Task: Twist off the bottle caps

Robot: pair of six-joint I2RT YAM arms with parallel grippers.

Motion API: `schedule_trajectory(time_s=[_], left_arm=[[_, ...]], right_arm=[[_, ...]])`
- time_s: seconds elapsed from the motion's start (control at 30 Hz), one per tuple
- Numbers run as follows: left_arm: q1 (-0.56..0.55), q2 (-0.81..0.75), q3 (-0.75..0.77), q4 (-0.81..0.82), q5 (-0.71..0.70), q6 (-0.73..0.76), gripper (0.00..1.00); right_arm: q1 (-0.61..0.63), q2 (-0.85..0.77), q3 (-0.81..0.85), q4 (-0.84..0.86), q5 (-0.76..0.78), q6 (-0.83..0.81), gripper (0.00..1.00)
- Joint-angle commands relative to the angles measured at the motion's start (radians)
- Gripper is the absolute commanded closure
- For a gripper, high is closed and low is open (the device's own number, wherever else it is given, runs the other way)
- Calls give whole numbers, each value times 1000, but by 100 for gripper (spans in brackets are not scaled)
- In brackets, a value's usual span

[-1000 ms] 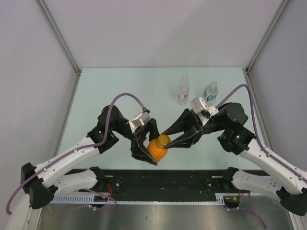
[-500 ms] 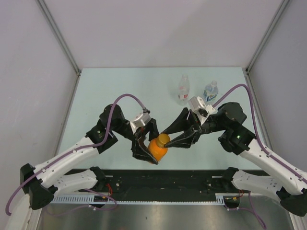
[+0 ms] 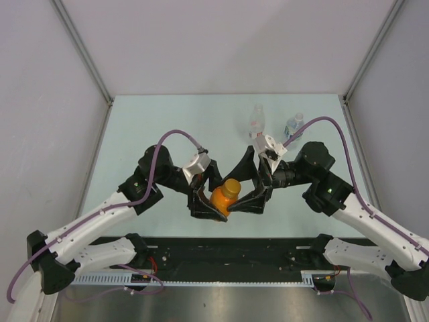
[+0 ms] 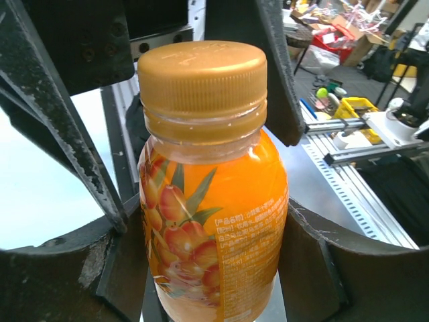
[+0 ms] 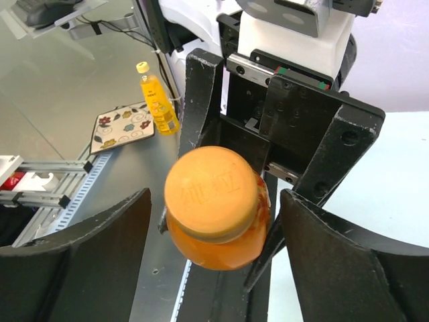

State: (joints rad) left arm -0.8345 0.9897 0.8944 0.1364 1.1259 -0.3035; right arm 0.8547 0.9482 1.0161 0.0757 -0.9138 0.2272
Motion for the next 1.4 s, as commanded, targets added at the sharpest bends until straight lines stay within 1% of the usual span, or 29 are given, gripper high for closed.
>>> schedule_trajectory(time_s=[0.0,0.1,0.13,0.2,0.23,0.3,0.33,0.6,0.67,0.7,0.77,0.8,0.83,0.87,0.9,0.93,1.07,1.23,1.37], left_arm=[[5,-37,51,-12,-98,66,100],[5,-59,63,-67,-182,110,100],[5,-68,61,-83,-249,128,100],[6,-100,43,-77,-319,138,100],[6,-111,34,-63,-386,138,100],[6,-132,17,-49,-448,141,100],[6,-137,15,-50,-506,145,100],[6,-175,6,-70,-745,161,100],[6,-189,-3,-80,-808,165,100],[6,-195,-6,-87,-880,170,100],[6,-207,-15,-96,-951,175,100],[5,-207,-14,-110,-1024,187,100],[5,-201,-12,-121,-1047,193,100],[5,-198,-6,-130,-1074,196,100],[3,-197,-2,-162,-1113,198,100],[3,-198,-5,-165,-1124,199,100],[-18,-218,-29,-156,-1181,228,100],[-96,-203,-26,-179,-1276,300,100],[-123,-183,-15,-198,-1266,348,100]], right_arm=[[1,-26,47,-50,58,-34,18],[0,-32,58,-108,101,-48,13],[-2,-31,61,-119,125,-49,9],[-3,-37,68,-148,147,-49,7],[-3,-40,68,-155,173,-49,6],[-3,-52,70,-177,199,-51,4],[-3,-58,70,-186,225,-52,4],[-9,-89,70,-206,322,-48,3],[-9,-95,70,-211,375,-43,3],[-9,-95,70,-211,404,-34,3],[-9,-106,70,-206,504,-20,4],[-9,-109,70,-202,550,4,4],[-9,-112,70,-185,634,26,5],[-9,-111,70,-176,679,47,5],[-8,-114,68,-166,755,72,6],[-8,-114,70,-148,785,119,6],[7,-103,70,-105,884,207,7],[55,-80,79,-30,1015,236,7],[98,-23,113,-19,1081,244,8]])
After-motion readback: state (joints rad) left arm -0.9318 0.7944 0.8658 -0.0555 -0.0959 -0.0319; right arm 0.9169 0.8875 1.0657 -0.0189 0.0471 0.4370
